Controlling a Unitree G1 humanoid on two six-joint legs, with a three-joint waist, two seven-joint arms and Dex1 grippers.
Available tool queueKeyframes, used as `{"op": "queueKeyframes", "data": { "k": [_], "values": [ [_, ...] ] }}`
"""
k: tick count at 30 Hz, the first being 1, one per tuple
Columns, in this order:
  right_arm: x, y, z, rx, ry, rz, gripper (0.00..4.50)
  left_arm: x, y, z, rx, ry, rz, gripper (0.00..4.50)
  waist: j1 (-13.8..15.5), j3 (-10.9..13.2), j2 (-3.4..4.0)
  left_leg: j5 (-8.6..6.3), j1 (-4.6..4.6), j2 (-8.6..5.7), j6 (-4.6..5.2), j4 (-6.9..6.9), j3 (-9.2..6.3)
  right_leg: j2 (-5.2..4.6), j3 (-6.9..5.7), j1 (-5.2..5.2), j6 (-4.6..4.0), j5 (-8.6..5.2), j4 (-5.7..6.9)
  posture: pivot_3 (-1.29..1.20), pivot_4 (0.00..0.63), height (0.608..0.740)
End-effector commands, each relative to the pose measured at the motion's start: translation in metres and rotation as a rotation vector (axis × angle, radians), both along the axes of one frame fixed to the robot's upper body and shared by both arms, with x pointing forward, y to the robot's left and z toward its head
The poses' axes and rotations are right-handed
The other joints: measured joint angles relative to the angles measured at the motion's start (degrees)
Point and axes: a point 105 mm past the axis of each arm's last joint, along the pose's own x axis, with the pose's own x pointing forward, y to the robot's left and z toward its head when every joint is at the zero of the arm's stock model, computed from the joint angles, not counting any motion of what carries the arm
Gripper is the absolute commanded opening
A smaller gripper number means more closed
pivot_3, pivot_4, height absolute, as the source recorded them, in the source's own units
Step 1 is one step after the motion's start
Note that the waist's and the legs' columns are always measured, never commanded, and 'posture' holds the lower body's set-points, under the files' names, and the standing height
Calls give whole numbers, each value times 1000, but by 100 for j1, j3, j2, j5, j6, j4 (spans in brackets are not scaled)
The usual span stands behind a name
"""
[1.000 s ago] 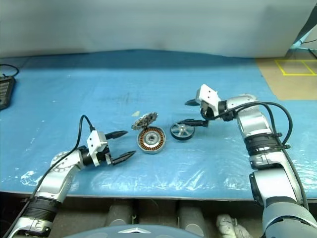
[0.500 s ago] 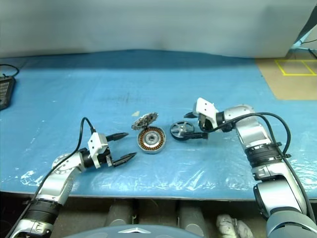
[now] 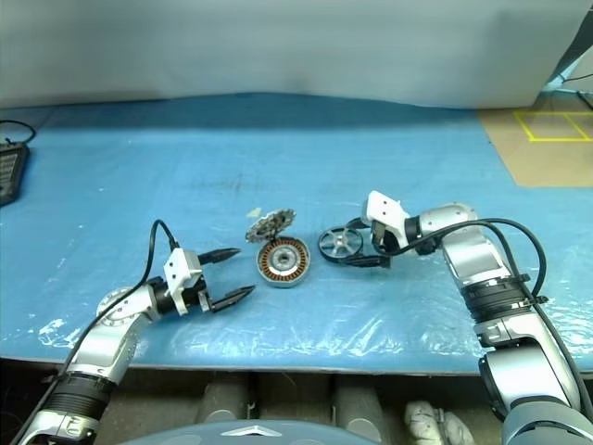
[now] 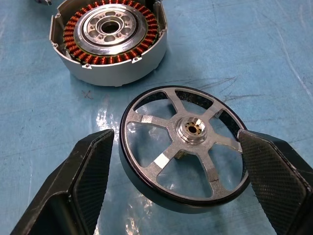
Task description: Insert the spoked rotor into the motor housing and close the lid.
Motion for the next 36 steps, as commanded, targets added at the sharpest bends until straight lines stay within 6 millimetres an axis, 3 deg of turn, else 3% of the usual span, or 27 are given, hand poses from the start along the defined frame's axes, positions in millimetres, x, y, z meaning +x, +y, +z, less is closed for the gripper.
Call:
{"op": "queueKeyframes", "data": {
  "k": [1, 4, 13, 21, 30, 36],
  "values": [
    [2, -3, 13, 33, -23, -16, 3855, -1, 0, 5, 3, -33, -5, 4500, 1, 0, 0, 0, 0, 0, 0, 0, 0, 0, 0, 0, 0, 0, 0, 0, 150, 740],
    [4, -4, 12, 38, -17, -32, 3002, -1, 0, 4, 3, -32, -6, 4500, 1, 0, 0, 0, 0, 0, 0, 0, 0, 0, 0, 0, 0, 0, 0, 0, 150, 740],
    [5, -3, 13, 56, -3, -46, 3002, -2, -1, 4, 4, -29, -7, 4500, 1, 0, 0, 0, 0, 0, 0, 0, 0, 0, 0, 0, 0, 0, 0, 0, 150, 740],
    [3, 9, 38, 201, 40, -43, 3002, -4, -1, 0, 11, -18, -12, 4500, -3, 0, 0, 0, 1, 0, 0, 0, 0, 0, 0, 0, 0, 0, 2, 0, 150, 740],
    [10, 4, 12, 83, 49, -95, 3002, -3, -1, 1, 10, -22, -5, 4500, 26, 0, 0, 0, 3, 0, -1, 0, 0, 0, 0, 3, 0, 0, 0, 0, 150, 740],
    [9, 1, 6, 60, 56, -99, 3002, -4, 1, 0, 14, -23, 1, 4500, 26, 0, 0, -1, 4, 0, -2, 1, 0, 0, 0, 4, 0, 0, 0, 0, 150, 740]
  ]
}}
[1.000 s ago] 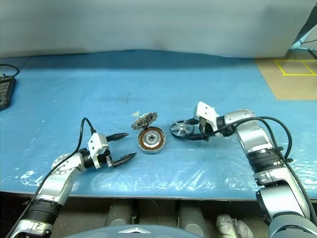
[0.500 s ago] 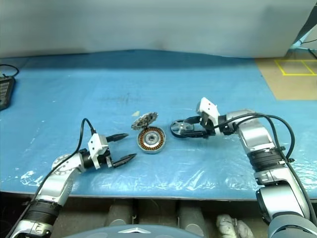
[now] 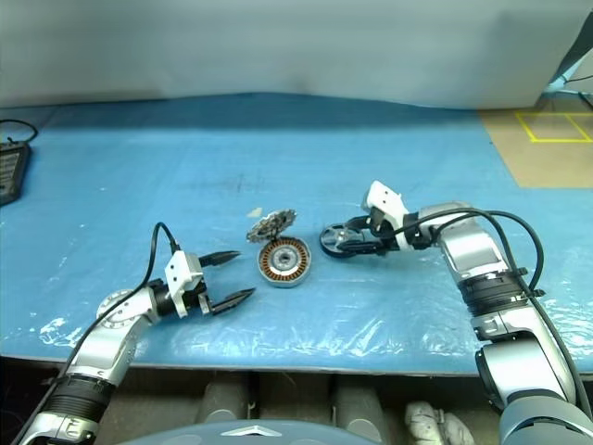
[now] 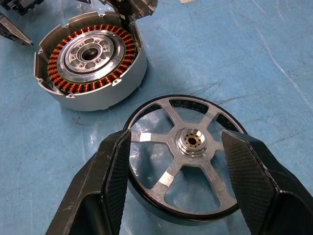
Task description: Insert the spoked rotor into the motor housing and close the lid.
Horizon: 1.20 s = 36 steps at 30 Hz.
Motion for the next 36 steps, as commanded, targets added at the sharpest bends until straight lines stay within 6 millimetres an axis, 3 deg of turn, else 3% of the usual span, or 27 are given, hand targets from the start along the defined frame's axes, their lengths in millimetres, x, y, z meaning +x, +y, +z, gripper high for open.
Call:
{"op": "queueKeyframes", "data": {
  "k": [1, 24, 27, 31, 36],
  "values": [
    [1, -1, 2, -12, -25, 8, 3002, -1, 1, 4, 1, -29, 1, 4500, 1, 0, 0, 0, 0, 0, 0, 0, 0, 0, 0, 0, 0, 0, 0, 0, 150, 740],
    [-7, -9, -23, -101, 7, 18, 3002, -1, 2, 4, 7, -34, 7, 4500, 0, 0, 0, 0, 6, 0, 1, 0, 0, 0, 0, 6, 0, 0, 1, 0, 150, 740],
    [-9, -9, -27, -104, 14, 25, 2488, 0, 2, 5, 9, -35, 8, 4500, 1, 0, 0, 0, 13, 0, 0, 0, 0, 0, 0, 13, 0, 0, 1, 0, 150, 740],
    [-11, -10, -31, -110, 17, 30, 1208, 0, 2, 5, 11, -36, 6, 4500, -4, -6, -10, -9, 26, 1, -14, 0, 0, 1, 1, 26, 0, 0, 0, 0, 150, 740],
    [-9, -11, -26, -80, -2, 29, 1097, 0, 3, 4, 11, -32, 1, 4500, -12, -6, -10, -11, 68, 2, -18, -2, 0, 0, 1, 70, 1, -1, -5, 0, 150, 740]
  ]
}}
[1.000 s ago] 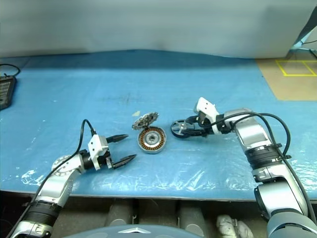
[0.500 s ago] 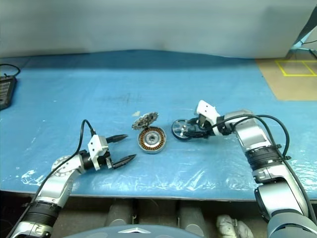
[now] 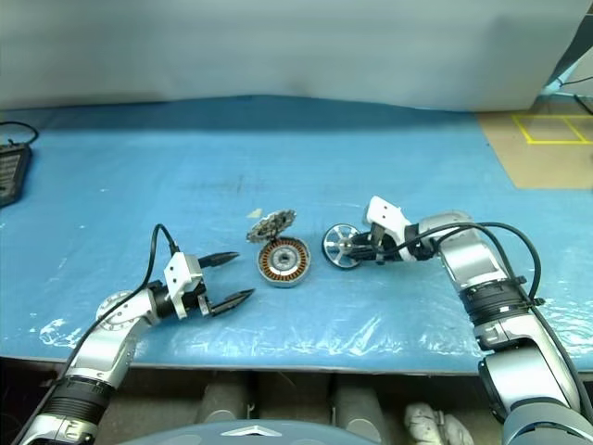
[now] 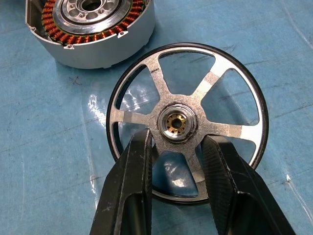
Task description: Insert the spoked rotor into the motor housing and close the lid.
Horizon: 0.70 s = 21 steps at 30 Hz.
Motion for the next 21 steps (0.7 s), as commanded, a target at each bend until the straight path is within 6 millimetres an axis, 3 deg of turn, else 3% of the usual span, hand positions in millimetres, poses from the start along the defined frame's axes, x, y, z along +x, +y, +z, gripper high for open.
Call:
{"op": "queueKeyframes", "data": {
  "k": [1, 12, 21],
  "values": [
    [-2, -2, 0, 23, 3, 6, 1095, 1, 1, 6, 7, -32, -12, 4500, -1, 0, 0, 0, 6, 0, 0, 0, 0, 0, 0, 5, 0, 0, -2, 0, 150, 740],
    [7, -3, 38, 247, -40, 16, 1094, 0, 0, 6, 3, -22, -35, 4500, -2, 2, 3, 0, -2, 0, 0, -3, 0, -1, 0, 0, 0, 0, -5, 0, 150, 740],
    [8, -1, 31, 211, -26, 16, 1094, -1, 0, 5, 0, -20, -30, 4500, 8, 2, 3, 0, -4, 0, 0, -8, 0, -1, -1, -1, 0, -1, -11, 0, 150, 740]
  ]
}}
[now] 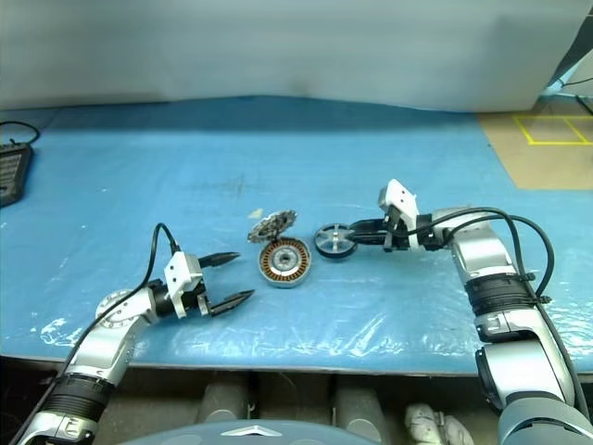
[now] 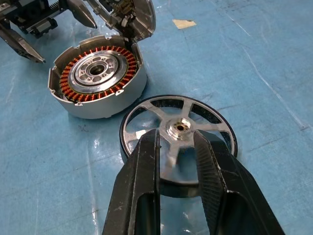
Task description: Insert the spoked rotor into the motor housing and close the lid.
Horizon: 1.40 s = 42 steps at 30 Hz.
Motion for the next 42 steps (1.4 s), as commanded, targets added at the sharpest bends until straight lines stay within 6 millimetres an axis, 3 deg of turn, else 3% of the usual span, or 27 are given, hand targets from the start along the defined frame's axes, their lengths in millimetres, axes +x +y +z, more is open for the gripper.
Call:
{"op": "queueKeyframes", "data": {
  "k": [1, 12, 19, 42],
  "values": [
    [1, 5, 7, -5, -29, 19, 1094, -2, 0, 5, -5, -24, -4, 4500, 0, 0, 0, 0, 0, 0, 0, -2, 0, 0, 0, 0, 0, 0, -1, 0, 150, 740],
    [1, 8, -2, -92, -24, 48, 1094, -1, 0, 4, -7, -25, 3, 4500, 1, 0, 0, 0, -2, 0, 0, -16, 0, 0, -1, -1, 0, 0, -17, 0, 150, 740],
    [2, 10, 0, -93, -55, 40, 3295, -2, 1, 3, -4, -24, 5, 4500, 0, 0, 1, 0, -2, 0, 0, -19, 1, 0, -1, -3, 0, 0, -17, 0, 150, 740],
    [5, 29, -2, -70, -44, -9, 3295, -4, 0, 0, 1, -15, 1, 4500, -2, 1, 2, 0, -2, 1, -1, -25, 1, 0, -1, -5, 1, -1, -20, 0, 150, 740]
  ]
}}
